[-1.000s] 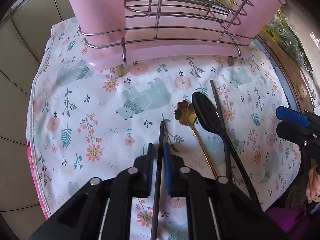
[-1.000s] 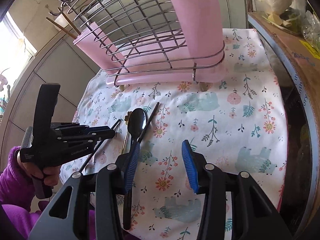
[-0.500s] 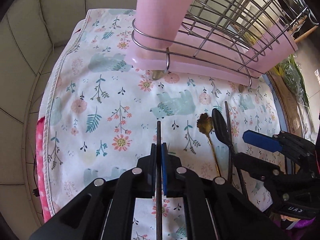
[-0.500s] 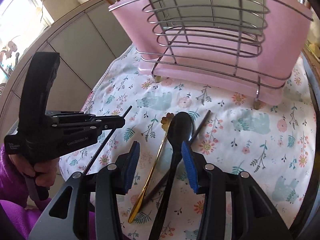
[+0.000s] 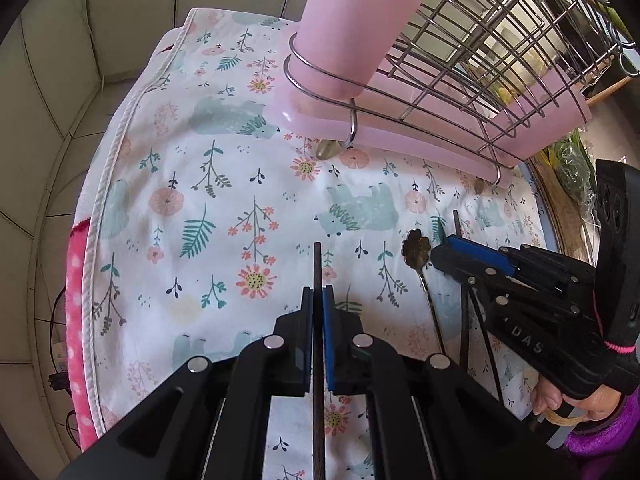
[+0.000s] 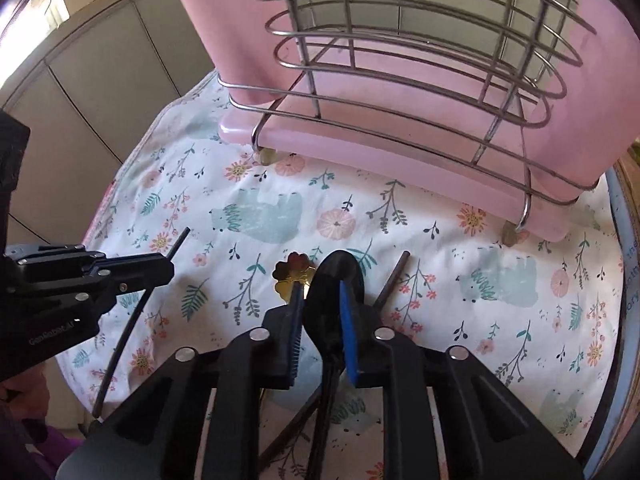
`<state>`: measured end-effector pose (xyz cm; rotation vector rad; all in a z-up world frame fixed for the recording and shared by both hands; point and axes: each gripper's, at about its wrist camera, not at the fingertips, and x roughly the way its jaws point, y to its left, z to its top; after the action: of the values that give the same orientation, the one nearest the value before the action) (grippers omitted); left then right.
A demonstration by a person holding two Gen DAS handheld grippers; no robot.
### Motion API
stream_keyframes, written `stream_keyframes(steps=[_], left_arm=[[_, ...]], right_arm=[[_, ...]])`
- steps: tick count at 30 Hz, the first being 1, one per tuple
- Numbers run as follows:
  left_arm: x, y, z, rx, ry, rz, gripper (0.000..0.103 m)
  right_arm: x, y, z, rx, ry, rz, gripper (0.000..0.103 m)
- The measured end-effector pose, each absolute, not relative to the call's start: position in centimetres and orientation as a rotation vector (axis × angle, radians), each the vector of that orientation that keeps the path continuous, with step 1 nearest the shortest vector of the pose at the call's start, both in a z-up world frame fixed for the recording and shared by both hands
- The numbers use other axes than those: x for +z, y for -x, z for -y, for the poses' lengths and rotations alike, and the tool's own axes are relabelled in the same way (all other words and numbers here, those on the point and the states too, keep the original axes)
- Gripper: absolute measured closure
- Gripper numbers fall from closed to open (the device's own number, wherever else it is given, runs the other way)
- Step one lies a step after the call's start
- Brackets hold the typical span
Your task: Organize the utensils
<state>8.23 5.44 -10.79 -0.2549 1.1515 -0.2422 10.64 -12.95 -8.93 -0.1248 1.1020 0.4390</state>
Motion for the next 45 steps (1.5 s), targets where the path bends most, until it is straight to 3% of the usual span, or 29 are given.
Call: stream_keyframes(steps=[4, 15, 31, 45], left_arm=[[-10.1, -7.9, -6.3, -0.246, 0.263, -1.133, 0.099], [-5.9, -6.7, -7.7, -0.257, 0.299, -1.002, 0.099], [3.4, -4.1, -8.5, -0.275, 0.367, -0.656, 0.099], [13.4, -4.4, -8.6, -0.267, 0.366, -0.391, 0.099]], right_arm=[[-7.9, -10.8, 14.9, 0.454, 0.011, -1.096, 0.100], [-4.3, -9.6, 22.0, 0.565, -0.368, -0.984, 0.101], [2.4, -6.1, 25.2, 0.617, -0.385, -0.707, 0.101], [13.8, -5.7, 27.6, 0.592, -0.300, -0.430, 0.101]])
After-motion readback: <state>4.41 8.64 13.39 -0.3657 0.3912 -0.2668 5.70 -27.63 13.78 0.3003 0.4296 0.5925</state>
